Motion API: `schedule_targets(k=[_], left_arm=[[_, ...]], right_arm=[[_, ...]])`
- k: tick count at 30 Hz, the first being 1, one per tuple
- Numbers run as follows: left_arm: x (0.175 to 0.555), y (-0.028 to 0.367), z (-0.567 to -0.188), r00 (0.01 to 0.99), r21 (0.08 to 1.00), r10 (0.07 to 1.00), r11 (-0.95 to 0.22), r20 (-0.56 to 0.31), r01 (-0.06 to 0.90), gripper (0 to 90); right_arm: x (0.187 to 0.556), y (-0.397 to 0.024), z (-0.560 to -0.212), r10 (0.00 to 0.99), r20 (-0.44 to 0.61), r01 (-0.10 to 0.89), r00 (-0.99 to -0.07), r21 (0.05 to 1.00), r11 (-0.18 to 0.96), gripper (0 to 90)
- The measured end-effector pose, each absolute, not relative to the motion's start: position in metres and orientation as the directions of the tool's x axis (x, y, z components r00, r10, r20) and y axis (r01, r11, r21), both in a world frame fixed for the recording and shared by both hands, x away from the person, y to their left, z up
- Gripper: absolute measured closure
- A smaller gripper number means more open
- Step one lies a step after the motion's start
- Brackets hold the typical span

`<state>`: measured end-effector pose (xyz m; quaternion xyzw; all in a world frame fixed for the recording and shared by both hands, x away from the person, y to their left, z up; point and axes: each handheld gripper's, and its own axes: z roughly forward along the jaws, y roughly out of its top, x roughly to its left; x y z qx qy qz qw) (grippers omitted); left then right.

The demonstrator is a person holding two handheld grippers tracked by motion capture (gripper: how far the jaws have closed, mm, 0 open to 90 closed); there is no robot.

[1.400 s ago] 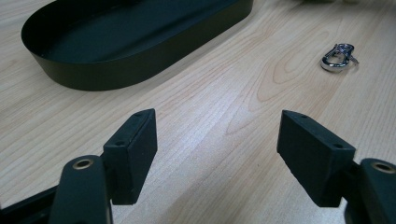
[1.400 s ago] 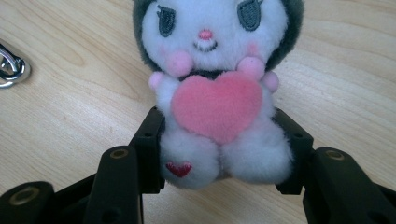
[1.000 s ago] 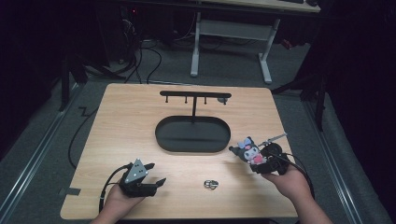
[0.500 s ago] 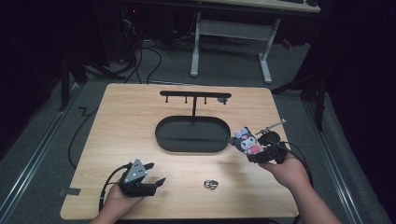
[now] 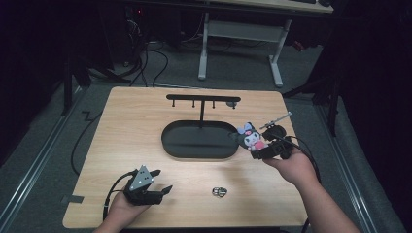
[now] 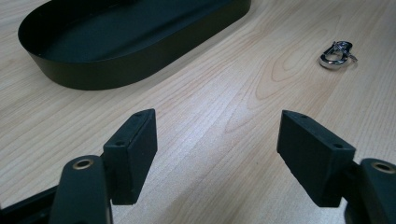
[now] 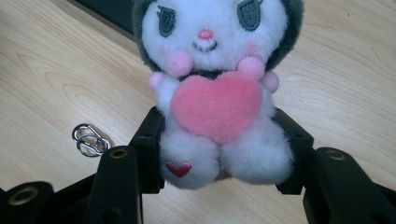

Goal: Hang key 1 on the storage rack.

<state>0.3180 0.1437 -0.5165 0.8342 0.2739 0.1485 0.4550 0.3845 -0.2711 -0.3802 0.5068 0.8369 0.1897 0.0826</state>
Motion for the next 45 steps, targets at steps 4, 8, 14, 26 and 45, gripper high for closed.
schedule_targets(k=[4,8,14,26,45], left_arm=[[0.318,0.144,-0.517,0.806,0.842,0.592,-0.434,-0.001,0.320,29.5],[0.318,0.144,-0.517,0.806,0.842,0.592,-0.434,-0.002,0.321,29.5],[0.318,0.144,-0.517,0.808,0.839,0.589,-0.439,-0.002,0.322,29.6],[0.318,0.144,-0.517,0.808,0.841,0.589,-0.436,-0.003,0.321,29.6],[0.319,0.144,-0.518,0.812,0.838,0.583,-0.441,-0.005,0.322,29.7]], right_arm=[[0.387,-0.270,-0.377,0.878,0.060,0.813,-0.476,0.412,0.413,48.1],[0.391,-0.269,-0.370,0.880,0.063,0.812,-0.471,0.421,0.404,48.1],[0.399,-0.265,-0.357,0.879,0.057,0.804,-0.474,0.435,0.406,48.1],[0.413,-0.256,-0.335,0.881,0.067,0.803,-0.469,0.448,0.394,48.1],[0.428,-0.243,-0.313,0.883,0.053,0.785,-0.466,0.485,0.385,48.1]])
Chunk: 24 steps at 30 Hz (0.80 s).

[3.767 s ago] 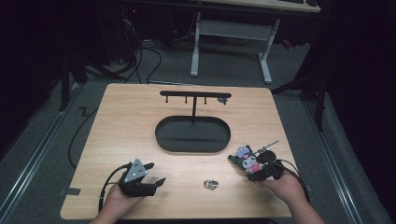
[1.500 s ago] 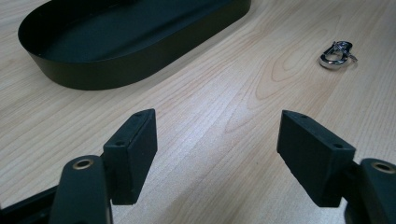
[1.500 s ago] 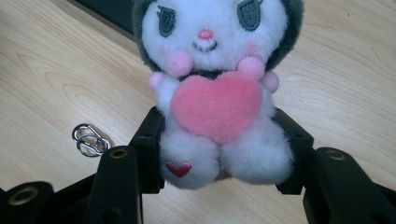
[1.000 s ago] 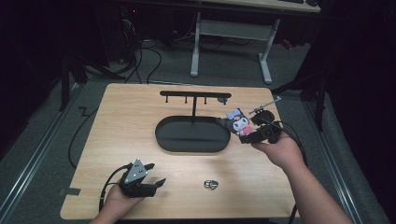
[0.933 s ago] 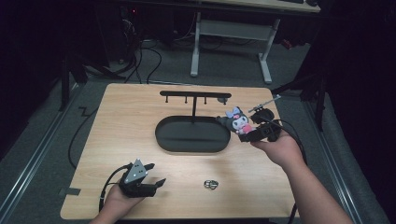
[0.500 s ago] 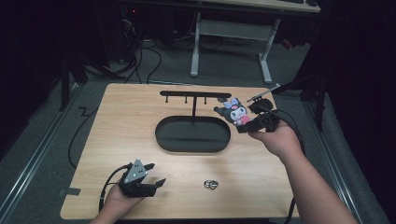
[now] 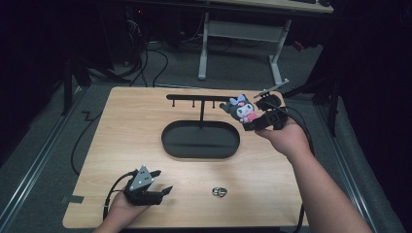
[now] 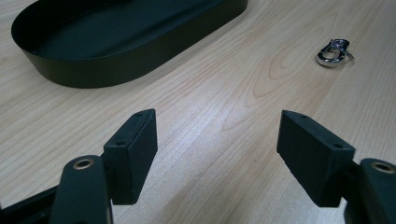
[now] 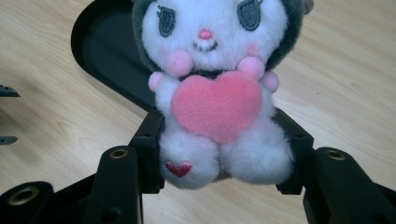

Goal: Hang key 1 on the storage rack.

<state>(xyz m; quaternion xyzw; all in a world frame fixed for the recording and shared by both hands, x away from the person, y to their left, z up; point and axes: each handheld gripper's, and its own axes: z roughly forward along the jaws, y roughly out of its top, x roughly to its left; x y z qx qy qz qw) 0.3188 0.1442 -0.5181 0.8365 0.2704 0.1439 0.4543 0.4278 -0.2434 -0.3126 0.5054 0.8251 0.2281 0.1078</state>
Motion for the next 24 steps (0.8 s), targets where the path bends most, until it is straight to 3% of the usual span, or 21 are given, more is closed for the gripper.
schedule_targets(k=[13,24], left_arm=[[0.319,0.143,-0.519,0.818,0.833,0.575,-0.446,-0.013,0.327,29.6],[0.317,0.139,-0.520,0.830,0.823,0.558,-0.471,-0.001,0.317,29.7]], right_arm=[[0.435,-0.248,-0.316,0.905,0.035,0.791,-0.424,0.501,0.351,48.1],[0.421,-0.277,-0.346,0.920,0.084,0.813,-0.384,0.502,0.293,48.0]])
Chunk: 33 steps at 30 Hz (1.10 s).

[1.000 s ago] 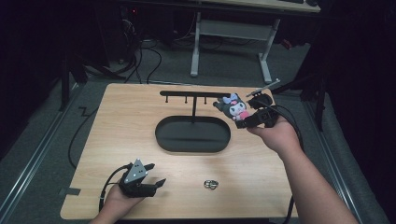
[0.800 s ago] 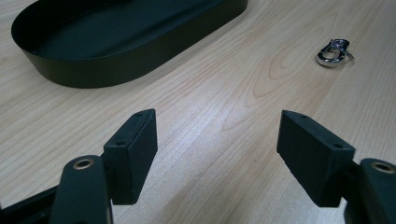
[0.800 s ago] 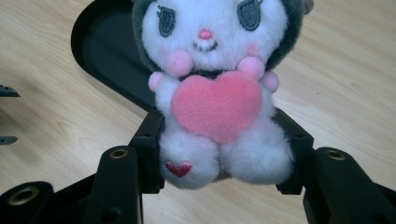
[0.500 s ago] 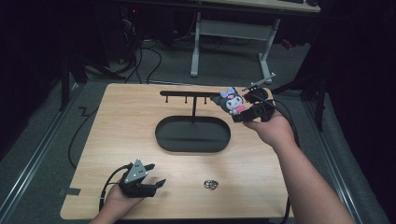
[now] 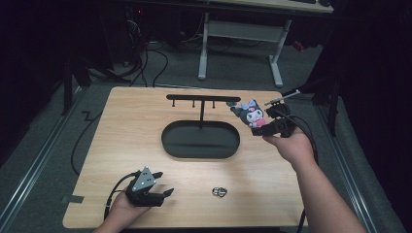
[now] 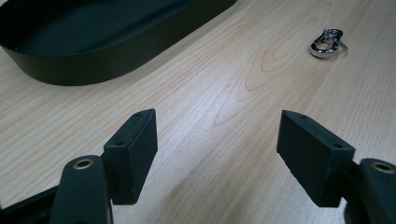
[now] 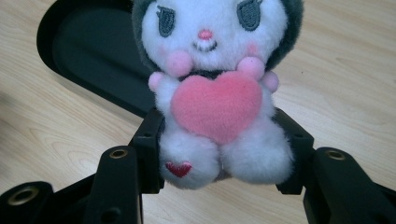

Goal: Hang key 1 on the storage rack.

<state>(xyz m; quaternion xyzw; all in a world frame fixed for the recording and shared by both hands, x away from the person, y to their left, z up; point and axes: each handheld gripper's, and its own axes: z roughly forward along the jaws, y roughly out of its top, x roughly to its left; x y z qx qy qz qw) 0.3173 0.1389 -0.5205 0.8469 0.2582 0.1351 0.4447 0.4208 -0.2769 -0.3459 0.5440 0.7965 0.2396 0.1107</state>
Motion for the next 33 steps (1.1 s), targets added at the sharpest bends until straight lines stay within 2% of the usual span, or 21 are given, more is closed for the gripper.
schedule_targets(k=[16,27,33], left_arm=[[0.317,0.138,-0.521,0.832,0.818,0.555,-0.481,0.004,0.317,29.8],[0.317,0.139,-0.521,0.832,0.819,0.555,-0.480,0.004,0.316,29.8],[0.317,0.139,-0.521,0.832,0.818,0.554,-0.481,0.005,0.315,29.8]], right_arm=[[0.426,-0.268,-0.392,0.918,0.125,0.830,-0.376,0.487,0.273,46.9],[0.441,-0.249,-0.412,0.923,0.050,0.830,-0.382,0.458,0.319,46.6],[0.449,-0.242,-0.422,0.923,0.069,0.841,-0.379,0.442,0.312,46.7]])
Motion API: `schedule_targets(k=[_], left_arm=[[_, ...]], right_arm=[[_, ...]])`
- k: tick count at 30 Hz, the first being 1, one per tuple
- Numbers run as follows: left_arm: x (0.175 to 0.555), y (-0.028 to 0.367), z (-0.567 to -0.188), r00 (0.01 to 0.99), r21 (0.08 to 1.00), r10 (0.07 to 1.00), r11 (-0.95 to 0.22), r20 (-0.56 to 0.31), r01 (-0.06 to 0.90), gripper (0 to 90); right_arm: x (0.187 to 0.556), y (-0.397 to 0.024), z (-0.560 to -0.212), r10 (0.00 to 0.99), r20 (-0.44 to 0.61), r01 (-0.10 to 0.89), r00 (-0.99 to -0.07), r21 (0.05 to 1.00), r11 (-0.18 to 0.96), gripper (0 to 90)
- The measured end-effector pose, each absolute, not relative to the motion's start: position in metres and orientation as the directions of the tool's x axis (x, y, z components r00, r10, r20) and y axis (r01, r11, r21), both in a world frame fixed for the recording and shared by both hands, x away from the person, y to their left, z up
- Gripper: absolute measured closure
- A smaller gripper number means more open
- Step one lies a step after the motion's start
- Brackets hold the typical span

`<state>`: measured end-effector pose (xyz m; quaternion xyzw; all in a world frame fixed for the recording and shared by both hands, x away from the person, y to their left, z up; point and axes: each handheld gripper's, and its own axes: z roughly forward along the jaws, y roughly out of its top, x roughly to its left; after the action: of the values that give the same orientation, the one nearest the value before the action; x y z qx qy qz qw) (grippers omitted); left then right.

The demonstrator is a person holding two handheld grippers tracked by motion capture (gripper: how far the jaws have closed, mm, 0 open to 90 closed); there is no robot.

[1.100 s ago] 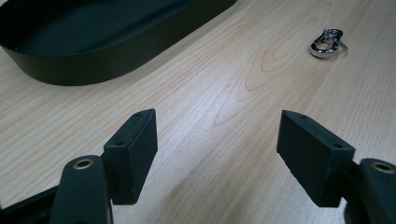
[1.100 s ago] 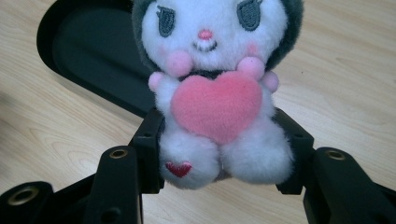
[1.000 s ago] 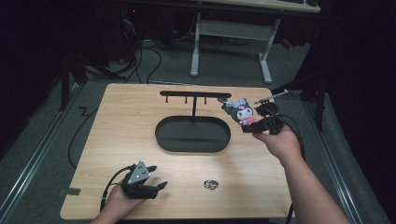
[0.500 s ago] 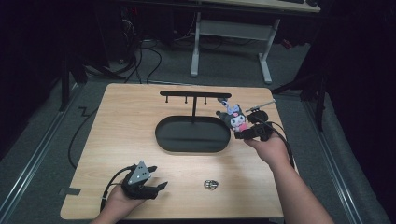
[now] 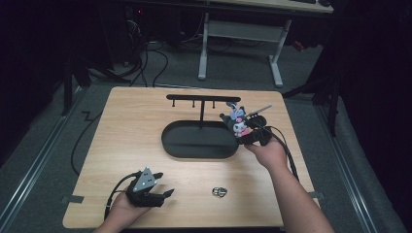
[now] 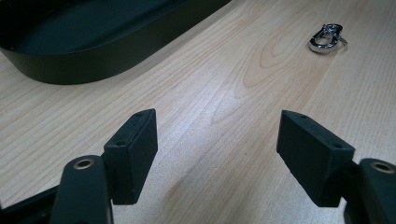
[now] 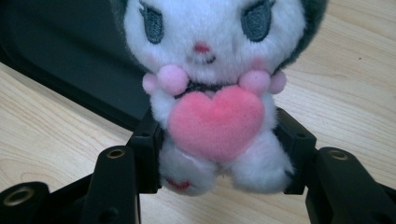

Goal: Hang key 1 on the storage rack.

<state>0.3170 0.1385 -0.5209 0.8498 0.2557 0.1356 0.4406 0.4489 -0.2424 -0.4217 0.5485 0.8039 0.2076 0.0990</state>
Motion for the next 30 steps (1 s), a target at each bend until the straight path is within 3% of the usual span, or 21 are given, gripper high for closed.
schedule_targets(k=[12,16,20,25,30], left_arm=[[0.317,0.138,-0.521,0.835,0.816,0.551,-0.485,0.006,0.314,29.9],[0.317,0.138,-0.521,0.833,0.816,0.553,-0.483,0.004,0.316,29.9],[0.317,0.138,-0.521,0.834,0.818,0.552,-0.481,0.002,0.316,29.9],[0.318,0.137,-0.522,0.833,0.820,0.553,-0.477,-0.002,0.318,29.9],[0.316,0.135,-0.521,0.836,0.821,0.549,-0.478,0.001,0.313,29.9]], right_arm=[[0.456,-0.239,-0.428,0.921,0.080,0.843,-0.381,0.438,0.311,44.7],[0.458,-0.240,-0.429,0.931,0.088,0.845,-0.353,0.457,0.277,26.4],[0.450,-0.239,-0.424,0.932,0.046,0.822,-0.360,0.487,0.294,21.9],[0.430,-0.245,-0.420,0.925,0.050,0.795,-0.377,0.529,0.296,24.8],[0.404,-0.255,-0.421,0.915,0.037,0.756,-0.401,0.578,0.308,33.5]])
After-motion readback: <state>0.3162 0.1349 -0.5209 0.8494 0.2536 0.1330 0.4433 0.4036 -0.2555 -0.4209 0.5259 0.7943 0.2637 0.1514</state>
